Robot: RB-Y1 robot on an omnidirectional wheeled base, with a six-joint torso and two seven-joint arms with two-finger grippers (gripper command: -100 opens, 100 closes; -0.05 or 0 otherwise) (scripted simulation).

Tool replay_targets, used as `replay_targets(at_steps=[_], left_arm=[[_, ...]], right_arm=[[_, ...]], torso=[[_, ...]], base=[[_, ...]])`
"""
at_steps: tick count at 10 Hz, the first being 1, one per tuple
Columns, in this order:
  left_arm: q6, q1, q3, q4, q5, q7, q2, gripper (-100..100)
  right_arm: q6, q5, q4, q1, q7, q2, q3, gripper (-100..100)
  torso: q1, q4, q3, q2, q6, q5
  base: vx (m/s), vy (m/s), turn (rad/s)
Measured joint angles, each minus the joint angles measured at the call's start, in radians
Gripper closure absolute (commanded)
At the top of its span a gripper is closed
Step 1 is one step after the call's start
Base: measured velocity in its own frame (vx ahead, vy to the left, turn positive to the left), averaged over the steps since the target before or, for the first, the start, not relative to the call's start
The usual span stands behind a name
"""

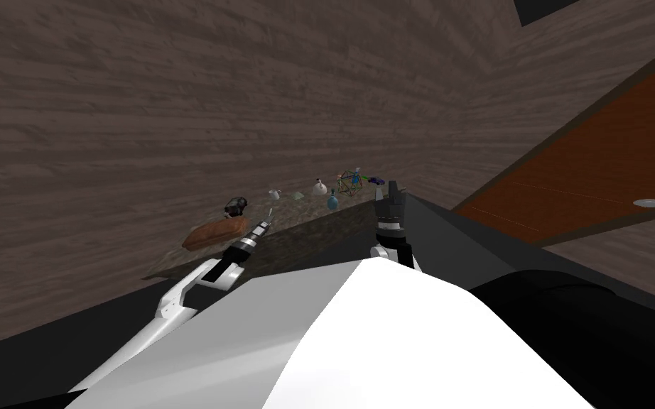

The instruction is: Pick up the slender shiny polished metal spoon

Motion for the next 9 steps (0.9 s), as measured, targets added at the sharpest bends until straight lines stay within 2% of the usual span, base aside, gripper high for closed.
replay_targets(at_steps=[2, 5, 6, 9], left_arm=[[0.048, 0.003, -0.009, 0.016, 0.008, 0.01, 0.047, -100], [0.087, 0.006, -0.022, 0.07, 0.021, 0.032, 0.121, -100], [0.099, 0.003, -0.036, 0.106, 0.022, 0.036, 0.141, -100], [0.163, 0.019, -0.044, 0.123, 0.033, 0.056, 0.209, -100]], right_arm=[[0.0, 0.0, 0.0, 0.0, 0.0, 0.0, 0.0, 0], [0.0, 0.0, 0.0, 0.0, 0.0, 0.0, 0.0, 0], [0.0, 0.0, 0.0, 0.0, 0.0, 0.0, 0.0, 0], [0.0, 0.0, 0.0, 0.0, 0.0, 0.0, 0.0, 0]], torso=[[0.0, 0.0, 0.0, -0.001, 0.0, 0.0], [0.0, 0.0, -0.001, -0.001, 0.0, 0.0], [0.0, 0.0, -0.001, -0.002, 0.0, 0.0], [0.0, 0.0, -0.001, -0.002, 0.0, 0.0]], base=[[0.018, -0.017, -0.096], [0.03, -0.02, -0.124], [0.03, -0.012, -0.078], [0.045, -0.014, -0.124]])
